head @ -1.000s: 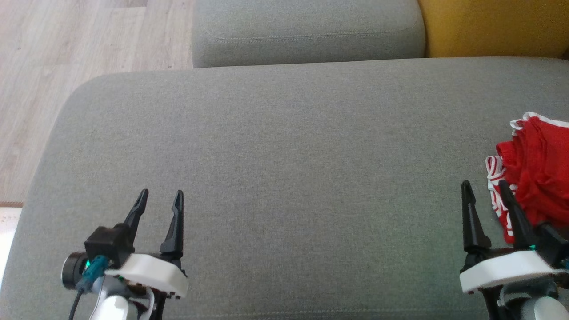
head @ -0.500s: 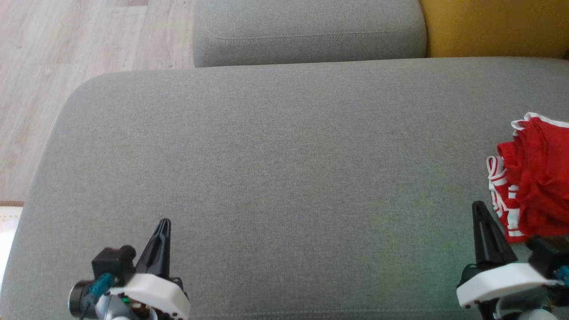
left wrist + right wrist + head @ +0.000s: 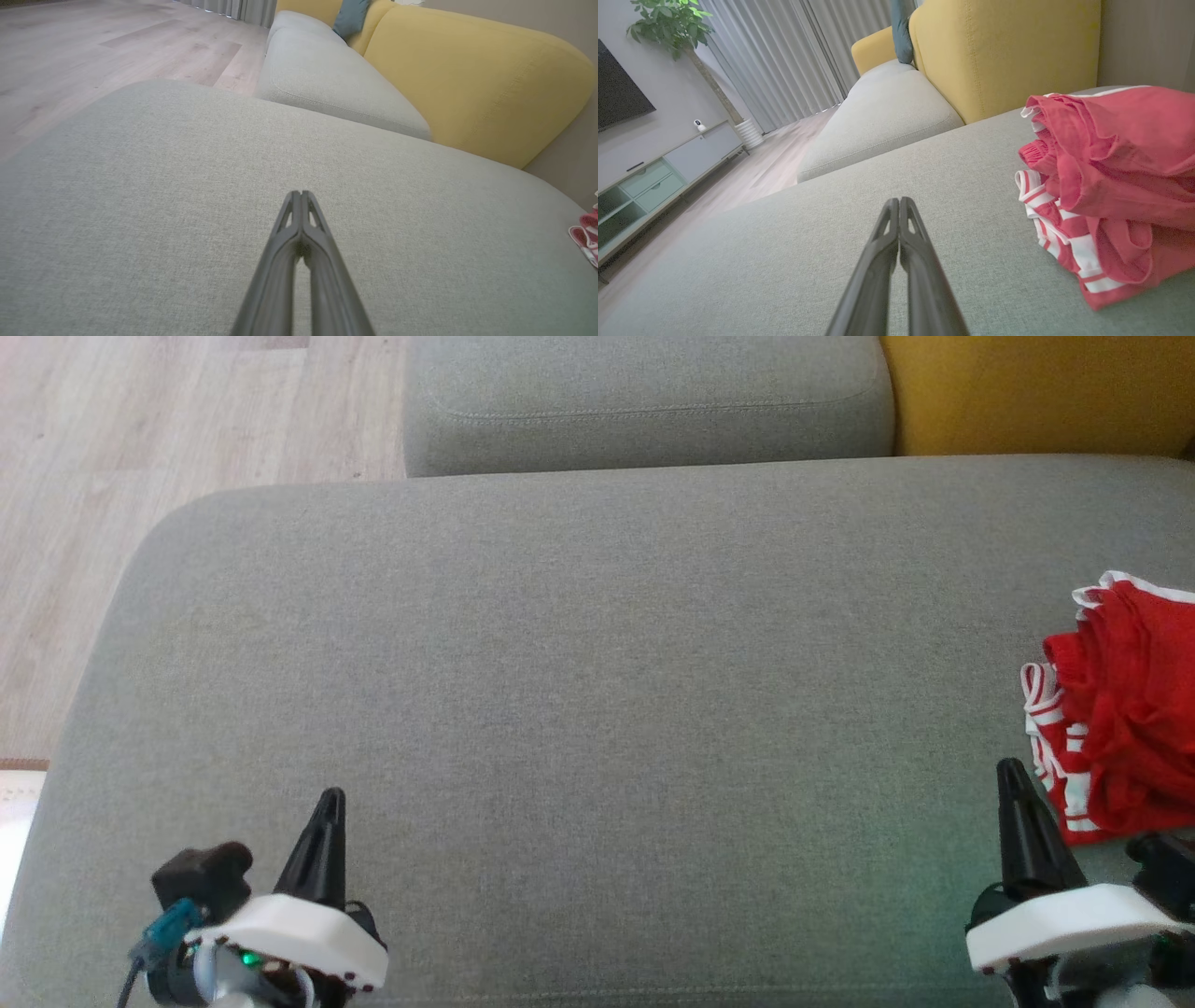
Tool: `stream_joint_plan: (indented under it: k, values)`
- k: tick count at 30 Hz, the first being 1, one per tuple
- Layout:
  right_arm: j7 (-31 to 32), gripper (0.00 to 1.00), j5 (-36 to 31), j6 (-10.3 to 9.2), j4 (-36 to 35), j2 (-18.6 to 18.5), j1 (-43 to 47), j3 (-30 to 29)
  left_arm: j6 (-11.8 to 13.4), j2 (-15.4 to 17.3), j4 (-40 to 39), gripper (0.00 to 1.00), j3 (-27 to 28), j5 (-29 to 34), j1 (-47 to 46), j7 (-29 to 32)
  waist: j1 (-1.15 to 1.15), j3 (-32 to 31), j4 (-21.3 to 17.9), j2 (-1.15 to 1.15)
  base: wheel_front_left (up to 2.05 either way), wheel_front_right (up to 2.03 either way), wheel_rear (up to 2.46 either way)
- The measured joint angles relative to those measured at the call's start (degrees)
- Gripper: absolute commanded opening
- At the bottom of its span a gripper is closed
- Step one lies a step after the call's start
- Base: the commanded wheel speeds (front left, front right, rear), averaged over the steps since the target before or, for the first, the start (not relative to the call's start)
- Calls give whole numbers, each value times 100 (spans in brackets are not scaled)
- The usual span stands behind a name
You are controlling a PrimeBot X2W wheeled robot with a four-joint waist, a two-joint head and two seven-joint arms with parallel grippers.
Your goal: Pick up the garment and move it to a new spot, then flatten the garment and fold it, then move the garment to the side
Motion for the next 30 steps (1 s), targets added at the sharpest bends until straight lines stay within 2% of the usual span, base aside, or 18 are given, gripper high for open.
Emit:
stream_joint_plan:
  k: [30]
  values:
    - [130, 0, 1938, 0, 323, -3, -253, -29, -201, -105, 56, 0, 387, -1819, -133, 412, 0, 20, -21, 0, 0, 0, 0]
